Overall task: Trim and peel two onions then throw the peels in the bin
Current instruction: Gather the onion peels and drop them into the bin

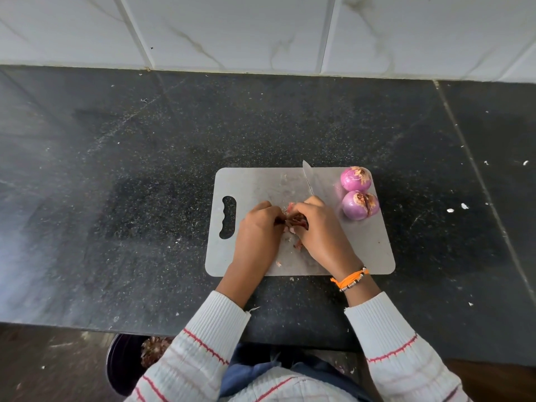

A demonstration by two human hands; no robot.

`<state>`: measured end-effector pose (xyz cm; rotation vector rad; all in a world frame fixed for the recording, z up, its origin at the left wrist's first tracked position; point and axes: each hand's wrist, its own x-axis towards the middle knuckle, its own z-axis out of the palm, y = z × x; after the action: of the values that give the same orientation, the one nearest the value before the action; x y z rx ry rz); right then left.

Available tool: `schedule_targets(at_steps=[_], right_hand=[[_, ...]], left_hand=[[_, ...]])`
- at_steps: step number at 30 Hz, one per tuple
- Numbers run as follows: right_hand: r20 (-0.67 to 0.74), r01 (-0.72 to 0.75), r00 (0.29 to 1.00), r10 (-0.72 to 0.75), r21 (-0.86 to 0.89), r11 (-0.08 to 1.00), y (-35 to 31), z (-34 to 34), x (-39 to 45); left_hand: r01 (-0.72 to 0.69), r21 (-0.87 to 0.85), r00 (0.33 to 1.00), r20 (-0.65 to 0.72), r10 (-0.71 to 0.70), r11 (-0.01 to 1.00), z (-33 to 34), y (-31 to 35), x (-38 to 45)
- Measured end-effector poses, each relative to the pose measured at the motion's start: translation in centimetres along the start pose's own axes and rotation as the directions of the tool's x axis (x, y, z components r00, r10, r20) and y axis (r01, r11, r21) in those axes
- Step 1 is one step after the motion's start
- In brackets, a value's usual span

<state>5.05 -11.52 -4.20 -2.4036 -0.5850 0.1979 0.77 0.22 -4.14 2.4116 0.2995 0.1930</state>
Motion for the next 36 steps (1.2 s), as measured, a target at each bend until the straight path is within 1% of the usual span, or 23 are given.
schedule_targets(at_steps=[4,6,8,11,14,16,18,22,25,26,30,33,34,36], right_hand=[[-0.062,-0.016,0.998,0.014,-0.035,0.999,0.1,0.5,0.0],[-0.066,-0.042,0.997,0.041,-0.006,0.999,0.1,0.4,0.2],[-0.051,-0.072,0.996,0.076,0.072,0.995,0.0,-0.2,0.4],[-0.01,-0.136,0.99,0.141,0.213,0.968,-0.5,-1.3,0.5],[0.035,-0.187,0.982,0.188,0.378,0.907,-1.4,-2.2,0.1],[0.072,-0.2,0.98,0.188,0.449,0.871,-2.2,-2.5,-0.3],[0.117,-0.215,0.977,0.18,0.498,0.84,-3.0,-2.5,-0.6],[0.214,-0.224,0.969,0.123,0.56,0.798,-4.8,-1.9,-1.0],[0.262,-0.179,0.964,0.036,0.547,0.818,-6.9,-0.3,-1.6],[0.291,-0.159,0.957,-0.008,0.545,0.823,-7.9,0.7,-1.9],[0.4,-0.056,0.898,-0.182,0.516,0.855,-12.5,4.9,-4.0],[0.429,0.06,0.852,-0.299,0.487,0.871,-15.9,8.0,-5.9],[0.42,0.107,0.845,-0.332,0.475,0.873,-16.6,8.7,-6.4],[0.445,0.171,0.806,-0.39,0.456,0.873,-18.8,11.1,-7.9]], left_hand=[[-0.023,0.015,0.999,-0.032,0.024,1.0,0.2,-0.2,-0.1],[-0.025,0.02,0.999,-0.033,0.025,0.999,0.2,-0.1,-0.2],[0.004,0.002,1.0,-0.026,-0.003,1.0,0.0,0.1,-0.2],[0.096,-0.095,0.995,-0.022,-0.098,0.991,-0.5,0.2,-0.3],[0.211,-0.2,0.976,-0.007,-0.216,0.957,-1.2,-0.1,-0.7],[0.248,-0.271,0.965,-0.012,-0.26,0.93,-2.1,-0.2,-1.5],[0.27,-0.323,0.953,-0.046,-0.3,0.907,-3.2,-0.3,-2.5],[0.314,-0.472,0.903,-0.119,-0.412,0.824,-5.5,-1.0,-5.4],[0.356,-0.504,0.856,-0.164,-0.491,0.787,-6.9,-2.2,-8.3],[0.38,-0.514,0.826,-0.185,-0.532,0.769,-7.5,-2.8,-9.5],[0.434,-0.571,0.692,-0.284,-0.664,0.697,-9.6,-5.4,-14.6],[0.493,-0.572,0.574,-0.352,-0.739,0.655,-10.9,-7.4,-18.5],[0.51,-0.576,0.544,-0.359,-0.758,0.639,-11.1,-8.0,-19.3],[0.552,-0.583,0.462,-0.382,-0.8,0.597,-11.8,-10.0,-21.9]])
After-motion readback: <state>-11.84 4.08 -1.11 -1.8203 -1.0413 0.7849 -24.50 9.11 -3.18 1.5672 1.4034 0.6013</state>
